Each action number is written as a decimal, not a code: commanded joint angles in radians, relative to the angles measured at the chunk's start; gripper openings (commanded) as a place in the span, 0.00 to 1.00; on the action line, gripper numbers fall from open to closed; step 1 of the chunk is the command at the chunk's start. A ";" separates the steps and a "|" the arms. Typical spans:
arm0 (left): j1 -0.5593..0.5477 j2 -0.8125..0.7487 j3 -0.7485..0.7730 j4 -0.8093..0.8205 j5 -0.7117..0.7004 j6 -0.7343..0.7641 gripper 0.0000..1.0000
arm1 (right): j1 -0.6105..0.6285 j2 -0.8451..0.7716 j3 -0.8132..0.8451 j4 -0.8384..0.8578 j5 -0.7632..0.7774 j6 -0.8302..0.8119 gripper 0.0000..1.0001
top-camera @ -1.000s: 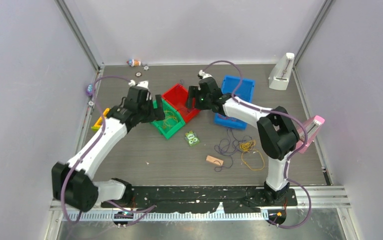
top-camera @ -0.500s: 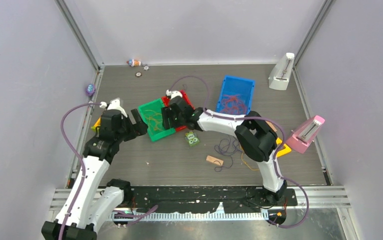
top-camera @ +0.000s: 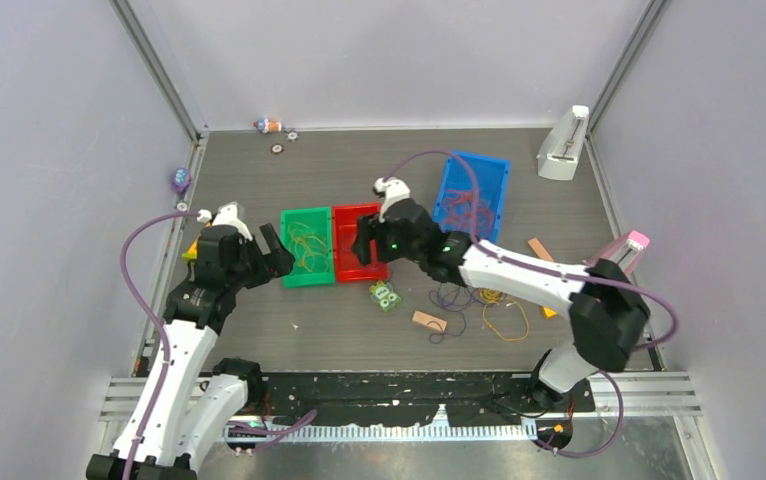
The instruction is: Untangle the cables
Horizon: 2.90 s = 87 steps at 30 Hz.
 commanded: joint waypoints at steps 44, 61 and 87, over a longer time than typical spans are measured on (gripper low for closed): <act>-0.048 0.066 0.024 0.030 0.361 0.109 0.73 | -0.109 -0.001 -0.310 0.306 -0.155 -0.183 0.54; -0.048 0.085 0.033 0.026 0.364 0.121 0.72 | -0.090 -0.056 -0.265 0.208 -0.130 -0.260 0.06; -0.048 0.075 0.021 0.012 0.355 0.134 0.72 | -0.014 0.429 0.429 -0.252 0.270 -0.384 0.05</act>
